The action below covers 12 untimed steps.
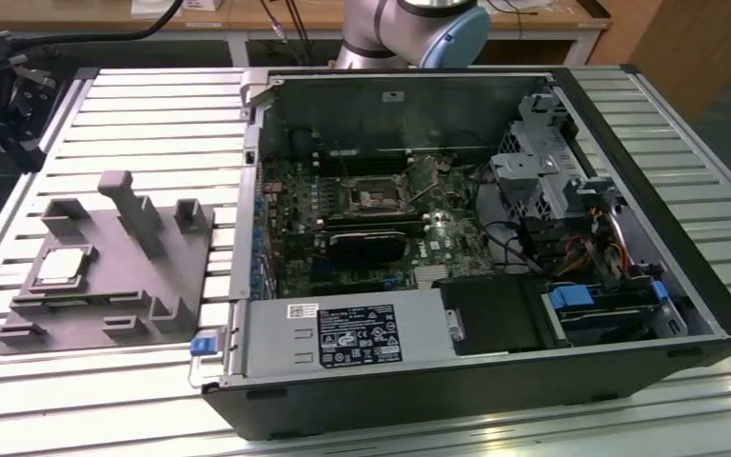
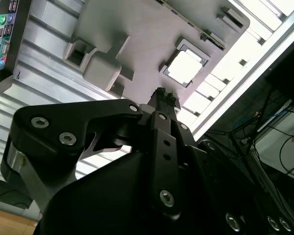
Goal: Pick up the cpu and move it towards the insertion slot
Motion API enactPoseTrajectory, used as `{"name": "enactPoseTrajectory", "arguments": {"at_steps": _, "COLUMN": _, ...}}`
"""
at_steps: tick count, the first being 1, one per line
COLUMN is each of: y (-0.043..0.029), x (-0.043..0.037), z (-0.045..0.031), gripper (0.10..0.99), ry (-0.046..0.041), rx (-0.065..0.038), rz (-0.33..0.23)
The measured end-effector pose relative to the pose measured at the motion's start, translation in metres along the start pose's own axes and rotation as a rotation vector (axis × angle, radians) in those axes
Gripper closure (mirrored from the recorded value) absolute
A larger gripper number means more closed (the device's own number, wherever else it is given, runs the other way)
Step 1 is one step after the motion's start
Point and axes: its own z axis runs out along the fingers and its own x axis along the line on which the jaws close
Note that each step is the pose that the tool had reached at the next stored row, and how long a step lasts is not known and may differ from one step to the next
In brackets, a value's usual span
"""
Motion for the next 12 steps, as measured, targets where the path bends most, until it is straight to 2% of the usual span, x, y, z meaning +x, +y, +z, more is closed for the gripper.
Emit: {"name": "enactPoseTrajectory", "arguments": {"at_steps": 12, "y": 0.0001, "x": 0.0056, "z": 0.0001, "gripper": 0.980, "ry": 0.0000, "rx": 0.000, "rz": 0.000}}
